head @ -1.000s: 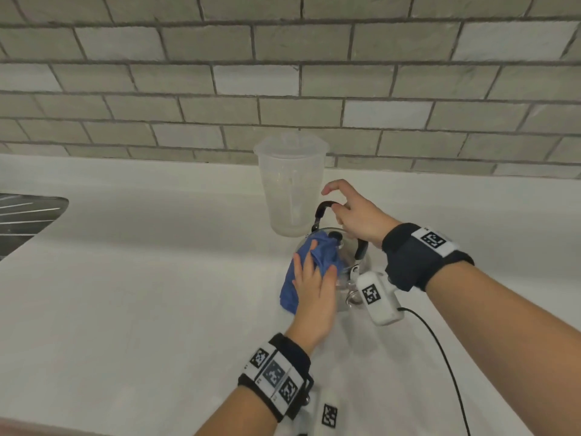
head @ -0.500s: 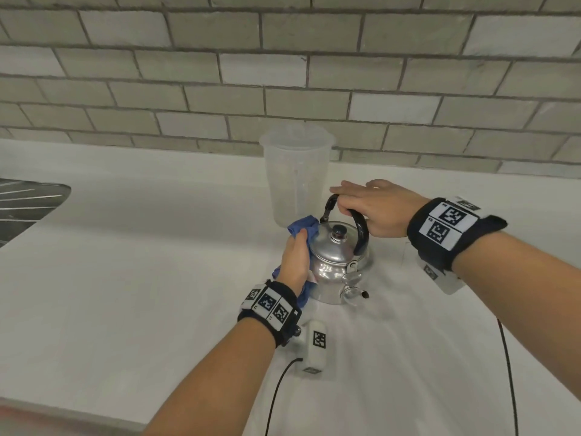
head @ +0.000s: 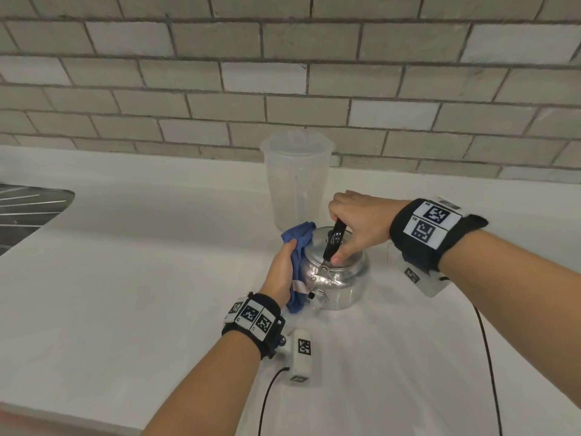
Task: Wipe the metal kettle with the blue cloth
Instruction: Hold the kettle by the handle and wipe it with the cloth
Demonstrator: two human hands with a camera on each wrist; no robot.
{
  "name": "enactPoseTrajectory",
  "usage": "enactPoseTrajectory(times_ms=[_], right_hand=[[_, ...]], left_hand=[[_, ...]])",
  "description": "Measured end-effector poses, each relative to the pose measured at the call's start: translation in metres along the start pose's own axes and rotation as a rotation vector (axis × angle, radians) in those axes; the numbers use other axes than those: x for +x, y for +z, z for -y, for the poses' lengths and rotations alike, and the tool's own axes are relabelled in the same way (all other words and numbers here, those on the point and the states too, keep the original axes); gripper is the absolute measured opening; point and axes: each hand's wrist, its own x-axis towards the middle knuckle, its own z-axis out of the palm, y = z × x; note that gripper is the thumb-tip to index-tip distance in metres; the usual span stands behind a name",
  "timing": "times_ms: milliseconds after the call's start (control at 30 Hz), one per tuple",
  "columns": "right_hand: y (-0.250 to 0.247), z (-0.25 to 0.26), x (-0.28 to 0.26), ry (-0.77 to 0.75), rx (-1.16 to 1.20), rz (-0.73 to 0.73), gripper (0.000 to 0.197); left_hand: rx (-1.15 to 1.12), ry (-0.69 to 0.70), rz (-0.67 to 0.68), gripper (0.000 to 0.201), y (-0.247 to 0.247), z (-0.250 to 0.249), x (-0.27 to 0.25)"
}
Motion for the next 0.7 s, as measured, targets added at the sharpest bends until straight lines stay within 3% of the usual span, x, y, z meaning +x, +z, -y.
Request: enactPoseTrajectory(times_ms=[100,200,267,467,533,667,700], right_hand=[[0.009,0.003,0.001,0.023,-0.021,-0.096,0.068],[0.017,0.005,0.003,0.163,0.014,-0.189,0.071],[0.018,0.006,0.005,0.218,-0.008,-0.203,0.073],[0.017,0.013,0.007,0.385,-0.028,-0.226,0.071],[0.014,0.013,0.007,0.428,-0.007,-0.187,0.067],[0.012,0.022,0.013,0.427,0.004,-0.165,0.06],[0.013,0.025,0.015,0.426,0.009,-0.169,0.057]], left_hand=[[-0.01,0.013,-0.085,0.033,-0.01,0.01,0.001],[-0.027,0.001,-0.108,0.038,-0.02,0.023,0.002],[-0.082,0.035,-0.166,0.037,-0.021,0.026,0.001],[-0.17,0.115,-0.406,0.062,-0.011,0.0,-0.002],[-0.124,0.115,-0.402,0.061,0.003,0.0,-0.002],[0.039,0.105,-0.286,0.092,0.034,0.023,0.003],[0.081,0.125,-0.278,0.086,0.038,0.025,0.0]])
